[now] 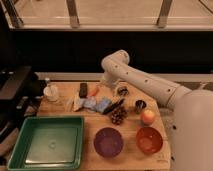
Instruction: Place sponge in red bowl
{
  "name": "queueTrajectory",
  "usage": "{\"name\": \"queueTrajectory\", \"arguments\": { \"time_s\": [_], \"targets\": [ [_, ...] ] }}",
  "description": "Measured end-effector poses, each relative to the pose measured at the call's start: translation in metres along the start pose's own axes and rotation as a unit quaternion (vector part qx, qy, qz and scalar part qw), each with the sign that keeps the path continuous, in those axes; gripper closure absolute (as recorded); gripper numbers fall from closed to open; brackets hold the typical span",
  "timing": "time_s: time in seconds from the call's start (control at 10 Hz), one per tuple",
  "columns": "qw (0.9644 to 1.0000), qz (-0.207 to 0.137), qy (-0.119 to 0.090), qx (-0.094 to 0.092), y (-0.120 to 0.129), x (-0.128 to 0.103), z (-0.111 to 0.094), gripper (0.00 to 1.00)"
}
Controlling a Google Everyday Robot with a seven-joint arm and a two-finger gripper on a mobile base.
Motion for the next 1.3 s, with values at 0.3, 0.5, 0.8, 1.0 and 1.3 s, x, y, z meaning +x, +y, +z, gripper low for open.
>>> {"name": "queueTrajectory", "arguments": {
  "time_s": [0.3,0.5,0.8,1.0,1.3],
  "targets": [
    [0.9996,-0.013,0.024,0.001,-0.012,-0.003,0.013,0.35],
    [0.9990,-0.014,0.044,0.000,-0.011,0.000,0.017,0.35],
    [0.9980,-0.014,0.062,0.001,-0.015,-0.002,0.026,0.35],
    [0.9972,-0.009,0.074,0.004,-0.013,0.001,0.034,0.35],
    [0.9976,0.001,0.069,0.002,-0.008,0.002,0.047,0.35]
  ]
}}
